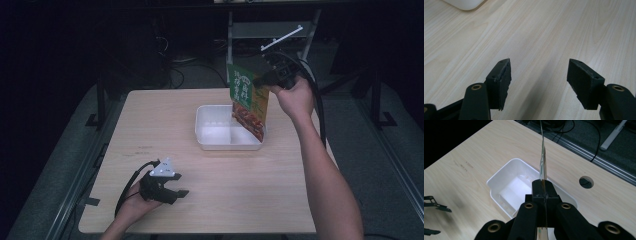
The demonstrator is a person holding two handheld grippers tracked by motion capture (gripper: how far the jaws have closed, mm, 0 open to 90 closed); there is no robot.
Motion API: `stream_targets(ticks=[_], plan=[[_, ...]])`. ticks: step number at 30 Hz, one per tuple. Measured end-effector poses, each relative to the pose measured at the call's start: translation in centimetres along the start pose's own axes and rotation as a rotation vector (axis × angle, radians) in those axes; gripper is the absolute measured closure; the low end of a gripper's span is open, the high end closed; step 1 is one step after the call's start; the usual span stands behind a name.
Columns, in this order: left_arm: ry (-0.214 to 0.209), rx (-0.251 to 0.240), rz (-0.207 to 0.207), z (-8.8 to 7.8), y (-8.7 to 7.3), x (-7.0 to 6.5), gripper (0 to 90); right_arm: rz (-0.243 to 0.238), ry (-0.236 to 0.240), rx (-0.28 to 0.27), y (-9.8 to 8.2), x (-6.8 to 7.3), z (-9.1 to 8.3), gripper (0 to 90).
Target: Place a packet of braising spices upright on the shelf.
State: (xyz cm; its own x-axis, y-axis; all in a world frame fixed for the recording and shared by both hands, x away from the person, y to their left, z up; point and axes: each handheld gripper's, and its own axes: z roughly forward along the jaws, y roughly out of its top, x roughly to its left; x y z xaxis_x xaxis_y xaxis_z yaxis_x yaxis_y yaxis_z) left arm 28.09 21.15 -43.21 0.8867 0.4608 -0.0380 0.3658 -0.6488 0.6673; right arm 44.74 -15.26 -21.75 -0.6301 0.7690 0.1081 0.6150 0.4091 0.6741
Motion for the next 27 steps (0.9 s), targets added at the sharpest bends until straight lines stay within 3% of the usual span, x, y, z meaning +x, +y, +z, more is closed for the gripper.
stream_targets(ticks=[12, 27], plan=[[0.003, -0.004, -0.003, -0.1, 0.0, 0.0, 35.9, 0.025, -0.006, 0.008, -0.5, -0.7, 2.0, 90.0], [0.002, -0.009, -0.004, -0.1, 0.0, 0.0, 35.9, 0.017, -0.037, -0.008, -0.3, -0.6, 2.7, 90.0]])
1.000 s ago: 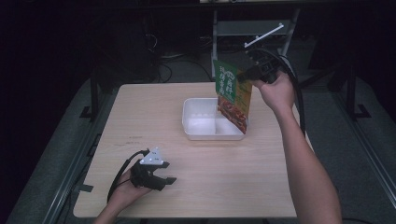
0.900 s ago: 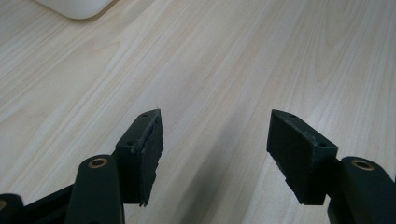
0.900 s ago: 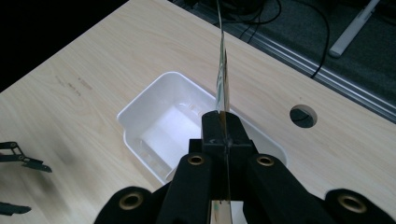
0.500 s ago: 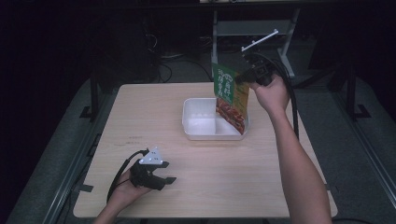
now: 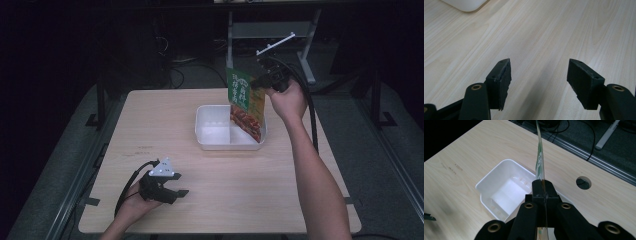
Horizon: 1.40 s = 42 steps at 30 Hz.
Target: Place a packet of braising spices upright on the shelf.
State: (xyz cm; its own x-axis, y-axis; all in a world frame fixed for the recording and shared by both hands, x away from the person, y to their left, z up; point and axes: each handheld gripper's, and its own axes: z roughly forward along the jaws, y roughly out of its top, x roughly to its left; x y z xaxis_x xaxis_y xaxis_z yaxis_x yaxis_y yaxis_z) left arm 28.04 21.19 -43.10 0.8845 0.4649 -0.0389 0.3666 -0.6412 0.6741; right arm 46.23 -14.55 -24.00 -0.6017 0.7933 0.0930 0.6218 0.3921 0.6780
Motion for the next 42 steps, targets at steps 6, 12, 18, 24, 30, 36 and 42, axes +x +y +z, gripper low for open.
stream_targets(ticks=[6, 12, 18, 24, 30, 36, 42], plan=[[0.001, -0.001, 0.000, 0.0, 0.0, 0.0, 35.9, -0.001, -0.002, 0.007, 0.0, 0.0, 0.3, 90.0], [0.001, -0.001, 0.002, -0.1, 0.0, 0.0, 35.9, 0.006, -0.007, 0.009, -0.4, -0.1, 0.8, 90.0], [0.001, -0.001, -0.001, 0.0, 0.0, 0.0, 35.9, 0.011, -0.001, 0.012, -0.7, -0.2, 1.0, 89.9], [0.001, -0.002, 0.000, -0.1, 0.0, 0.0, 35.8, 0.009, 0.001, 0.025, -0.8, 0.0, 1.0, 89.7], [0.002, -0.003, 0.001, -0.1, 0.0, 0.0, 35.8, 0.012, -0.001, 0.034, -1.2, -0.1, 1.0, 89.6], [0.001, 0.003, 0.005, 0.0, 0.1, 0.0, 35.8, 0.026, -0.002, 0.051, -2.0, -0.6, 0.7, 88.8], [0.002, 0.002, 0.001, 0.0, 0.1, -0.1, 35.8, 0.029, 0.004, 0.070, -2.7, -0.7, 0.9, 88.7]])
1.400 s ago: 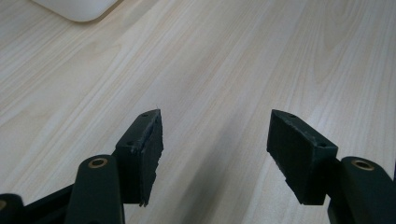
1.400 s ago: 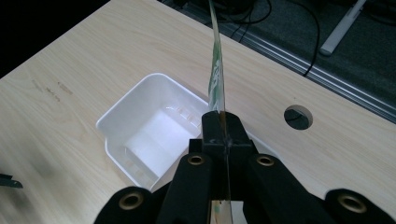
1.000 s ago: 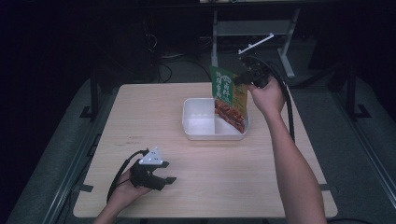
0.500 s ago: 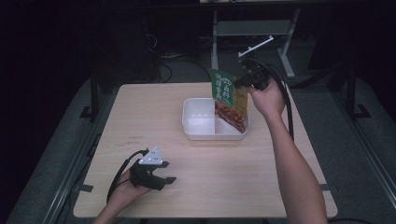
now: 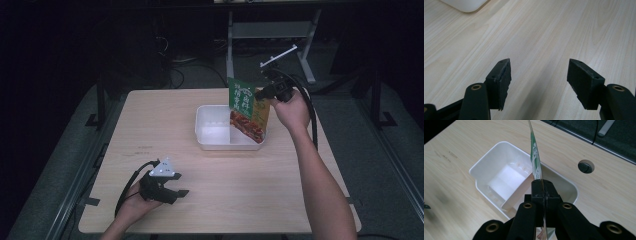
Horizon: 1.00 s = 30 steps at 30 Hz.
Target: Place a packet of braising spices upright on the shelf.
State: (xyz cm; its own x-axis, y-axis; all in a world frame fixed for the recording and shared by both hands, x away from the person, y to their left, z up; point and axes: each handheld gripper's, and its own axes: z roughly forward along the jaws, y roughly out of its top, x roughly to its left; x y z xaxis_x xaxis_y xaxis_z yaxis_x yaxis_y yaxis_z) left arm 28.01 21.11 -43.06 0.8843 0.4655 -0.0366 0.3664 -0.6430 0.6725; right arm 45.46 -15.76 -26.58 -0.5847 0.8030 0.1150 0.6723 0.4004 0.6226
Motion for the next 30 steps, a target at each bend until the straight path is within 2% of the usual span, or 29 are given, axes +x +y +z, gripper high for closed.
stream_targets(ticks=[12, 21, 24, 30], plan=[[-0.001, 0.003, 0.007, 0.0, 0.0, 0.0, 35.8, 0.019, -0.014, 0.020, -1.0, -0.6, -0.2, 88.4], [-0.001, 0.004, 0.007, 0.1, 0.0, 0.0, 35.8, 0.027, -0.005, 0.010, -1.4, -0.8, -0.2, 87.5], [-0.001, 0.004, 0.006, 0.1, 0.0, 0.0, 35.8, 0.026, -0.006, 0.011, -1.4, -0.8, -0.2, 86.2], [-0.001, 0.003, 0.003, 0.1, 0.0, 0.0, 35.7, 0.038, -0.001, 0.011, -1.8, -1.2, -0.2, 76.3]])
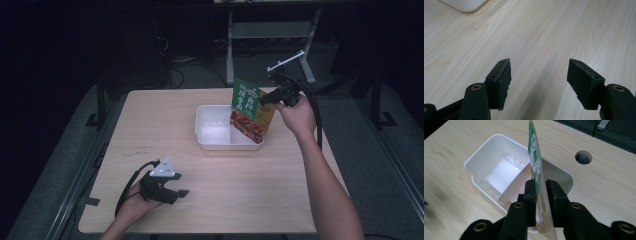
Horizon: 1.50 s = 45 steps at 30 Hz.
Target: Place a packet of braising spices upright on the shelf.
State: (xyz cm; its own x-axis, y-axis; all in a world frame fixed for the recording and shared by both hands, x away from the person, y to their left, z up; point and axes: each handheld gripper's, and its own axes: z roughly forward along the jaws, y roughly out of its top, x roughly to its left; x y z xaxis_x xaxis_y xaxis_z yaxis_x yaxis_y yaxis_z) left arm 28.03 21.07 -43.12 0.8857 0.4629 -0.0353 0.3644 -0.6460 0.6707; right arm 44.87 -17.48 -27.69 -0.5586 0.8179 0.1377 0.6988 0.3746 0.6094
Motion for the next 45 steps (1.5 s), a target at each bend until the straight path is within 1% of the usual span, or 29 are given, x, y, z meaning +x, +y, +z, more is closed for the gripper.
stream_targets(ticks=[1, 2, 3, 4, 5, 7, 15, 18, 21, 28, 36, 40, 45], plan=[[0.000, 0.000, 0.000, 0.0, 0.0, 0.0, 35.7, 0.002, 0.000, 0.002, 0.0, 0.0, 0.0, 74.6], [0.000, 0.002, 0.002, 0.0, 0.0, 0.0, 35.6, 0.004, 0.003, 0.000, -0.2, -0.1, 0.0, 70.5], [0.000, 0.002, 0.002, 0.0, 0.0, 0.0, 35.6, 0.004, 0.003, 0.000, -0.2, -0.1, 0.0, 70.5], [0.000, 0.002, 0.002, 0.0, 0.0, 0.0, 35.6, 0.003, 0.007, 0.003, -0.2, -0.2, 0.0, 68.5], [0.000, 0.003, 0.002, 0.0, 0.0, 0.0, 35.6, 0.001, 0.010, 0.004, -0.3, -0.2, -0.1, 64.9], [-0.001, 0.004, 0.001, 0.0, 0.0, 0.0, 35.6, 0.004, 0.015, 0.001, -0.3, -0.2, -0.3, 63.6], [0.001, -0.001, -0.003, 0.0, 0.0, 0.0, 35.6, -0.001, 0.006, 0.005, -0.5, -0.2, -0.6, 60.2], [0.001, -0.001, -0.003, 0.0, 0.0, 0.0, 35.5, 0.001, 0.010, 0.000, -0.7, -0.3, -0.7, 58.8], [0.001, 0.001, -0.002, 0.0, 0.0, 0.1, 35.5, 0.010, 0.004, 0.001, -1.0, -0.5, -0.7, 54.6], [0.003, 0.001, -0.002, 0.0, 0.0, 0.1, 35.5, 0.025, 0.007, -0.003, -1.7, -0.9, -0.9, 52.6], [0.004, 0.003, -0.001, 0.0, 0.0, 0.1, 35.4, 0.051, 0.013, -0.012, -3.1, -1.6, -1.3, 49.4], [0.002, 0.007, -0.005, 0.1, 0.0, 0.1, 34.7, 0.051, 0.021, -0.007, -4.0, -1.8, -1.3, 48.7], [0.002, 0.007, -0.005, 0.1, 0.0, 0.0, 34.5, 0.048, 0.030, -0.007, -4.7, -1.8, -1.3, 48.3]])
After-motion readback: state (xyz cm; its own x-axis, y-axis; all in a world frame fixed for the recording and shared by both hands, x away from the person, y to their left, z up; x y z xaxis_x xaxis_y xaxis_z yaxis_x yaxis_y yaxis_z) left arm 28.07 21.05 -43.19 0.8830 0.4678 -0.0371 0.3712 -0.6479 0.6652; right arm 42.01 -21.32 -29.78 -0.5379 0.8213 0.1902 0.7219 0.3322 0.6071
